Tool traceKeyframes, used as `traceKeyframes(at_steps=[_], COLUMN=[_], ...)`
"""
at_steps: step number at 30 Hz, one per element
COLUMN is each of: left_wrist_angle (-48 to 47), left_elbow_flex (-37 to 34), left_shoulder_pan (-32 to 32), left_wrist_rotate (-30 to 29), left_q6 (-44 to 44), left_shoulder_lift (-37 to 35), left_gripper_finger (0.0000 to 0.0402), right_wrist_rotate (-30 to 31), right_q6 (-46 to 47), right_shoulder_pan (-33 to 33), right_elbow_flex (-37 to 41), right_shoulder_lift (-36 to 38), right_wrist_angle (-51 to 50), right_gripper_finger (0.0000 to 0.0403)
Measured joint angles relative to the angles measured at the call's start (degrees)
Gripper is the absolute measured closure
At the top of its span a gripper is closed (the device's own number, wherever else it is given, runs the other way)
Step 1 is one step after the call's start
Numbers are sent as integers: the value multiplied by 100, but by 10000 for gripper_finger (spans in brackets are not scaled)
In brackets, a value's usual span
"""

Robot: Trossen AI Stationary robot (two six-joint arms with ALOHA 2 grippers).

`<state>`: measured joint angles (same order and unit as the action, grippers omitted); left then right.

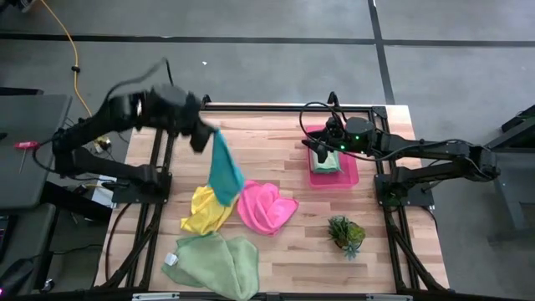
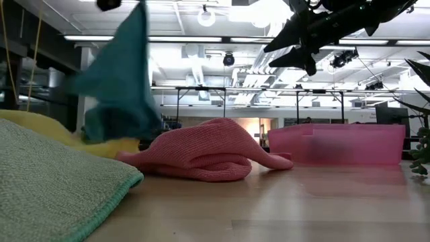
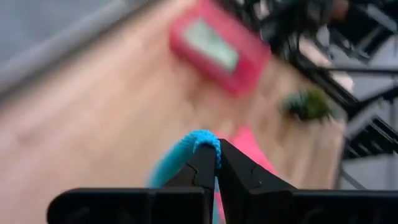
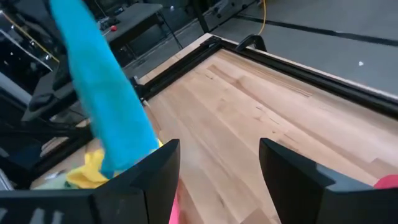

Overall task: Fold microfiber towels
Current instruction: Fold the blue microfiber cloth

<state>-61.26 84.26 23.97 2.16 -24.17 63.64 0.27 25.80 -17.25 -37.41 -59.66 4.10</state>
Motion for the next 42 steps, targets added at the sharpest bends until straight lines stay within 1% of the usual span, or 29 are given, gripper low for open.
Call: traceKeyframes(at_steps=[3, 5, 7, 10, 12, 16, 22, 25, 27, 30, 33, 36, 39, 42], left_wrist_angle=[-10, 7, 3, -118, -71, 384, 1669, 2455, 2762, 2867, 2811, 2710, 2496, 2374], left_elbow_flex=[699, 1023, 1132, 1043, 831, 17, -1573, -2265, -2545, -2616, -2583, -2576, -2578, -2578], left_shoulder_pan=[608, 800, 822, 742, 559, 97, -531, -668, -628, -335, 43, 301, 359, 273], left_wrist_rotate=[7, 11, 19, 53, 60, 45, 62, 61, 16, -136, -147, -107, -107, -90], left_q6=[698, 975, 1194, 1386, 1388, 1269, 333, -154, -411, -510, -522, -522, -480, -558], left_shoulder_lift=[385, 567, 668, 781, 815, 819, 812, 828, 864, 860, 791, 755, 764, 771], left_gripper_finger=[401, 401, 401, 401, 401, 402, 402, 402, 402, 401, 401, 401, 401, 401], right_wrist_rotate=[-1, -4, -75, -166, -223, -234, -264, -365, -428, -477, -517, -523, -527, -445], right_q6=[221, 287, 296, 465, 489, 455, 399, 237, 114, -19, -230, -657, -1314, -1890], right_shoulder_pan=[8, 16, 17, 17, 17, 17, 32, 140, 274, 456, 629, 777, 893, 949], right_elbow_flex=[0, 0, 0, 0, 0, 0, -2, -2, -2, -2, -27, -297, -730, -1175], right_shoulder_lift=[0, 0, 0, 0, 0, 0, -50, -228, -440, -810, -1202, -1659, -2207, -2823], right_wrist_angle=[0, -2, 0, 2, 0, 1, 16, 19, 22, 112, 355, 277, 140, 84], right_gripper_finger=[192, 192, 192, 192, 192, 192, 192, 192, 192, 192, 192, 192, 192, 192])
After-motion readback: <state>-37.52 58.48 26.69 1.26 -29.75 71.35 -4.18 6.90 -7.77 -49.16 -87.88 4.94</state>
